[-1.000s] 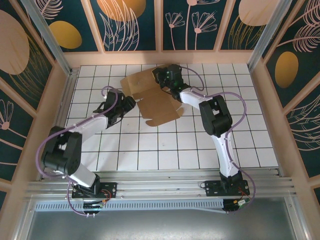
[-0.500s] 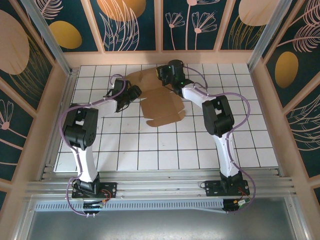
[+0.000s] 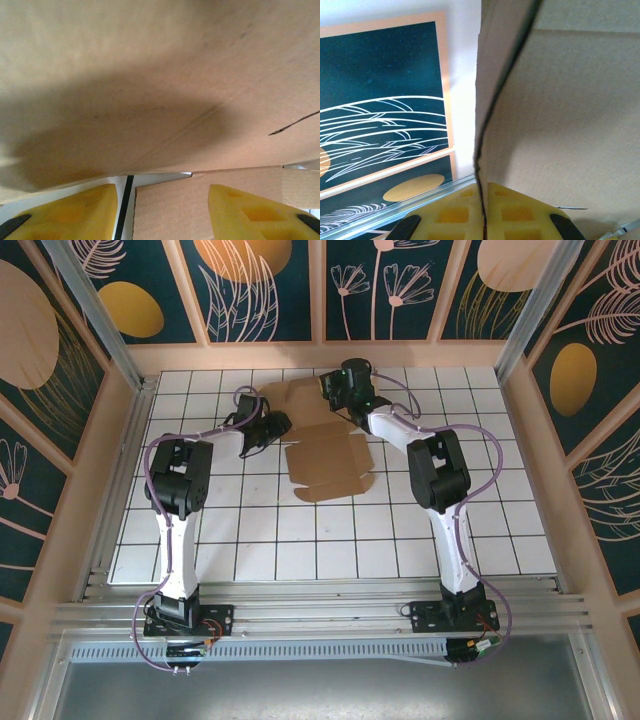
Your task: Fold the paper box
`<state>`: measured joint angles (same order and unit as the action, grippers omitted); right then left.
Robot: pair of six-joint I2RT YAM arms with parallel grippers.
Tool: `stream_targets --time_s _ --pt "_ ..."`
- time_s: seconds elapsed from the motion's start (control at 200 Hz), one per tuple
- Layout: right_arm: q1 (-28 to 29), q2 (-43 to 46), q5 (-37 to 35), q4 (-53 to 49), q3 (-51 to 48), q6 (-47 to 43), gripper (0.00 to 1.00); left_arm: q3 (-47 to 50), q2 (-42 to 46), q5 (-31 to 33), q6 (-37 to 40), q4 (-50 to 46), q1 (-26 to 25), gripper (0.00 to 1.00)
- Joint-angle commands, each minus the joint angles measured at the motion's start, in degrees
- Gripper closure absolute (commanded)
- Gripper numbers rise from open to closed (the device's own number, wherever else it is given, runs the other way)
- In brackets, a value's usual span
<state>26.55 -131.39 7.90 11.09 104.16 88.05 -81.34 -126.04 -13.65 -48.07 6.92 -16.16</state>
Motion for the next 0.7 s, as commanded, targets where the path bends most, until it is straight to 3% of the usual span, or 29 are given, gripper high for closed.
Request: stream_targets --time_s 0.0,0.405,0.696 --pt "-0.05 1.67 -1.55 -4.65 -0.57 0.11 0.92 -0.43 -1.6 -4.4 -0.82 -0.94 -0.08 0.54" --pt "0.18 1.7 -0.71 -0.1 -2.39 -1.58 0.95 -4.88 0.17 -12.39 2.02 -3.43 -0.82 0.77" --pt "0.44 3.85 -1.79 3.02 -4.17 -3.67 0.96 -5.68 1.46 -10.06 5.07 -5.05 -4.59 0.68"
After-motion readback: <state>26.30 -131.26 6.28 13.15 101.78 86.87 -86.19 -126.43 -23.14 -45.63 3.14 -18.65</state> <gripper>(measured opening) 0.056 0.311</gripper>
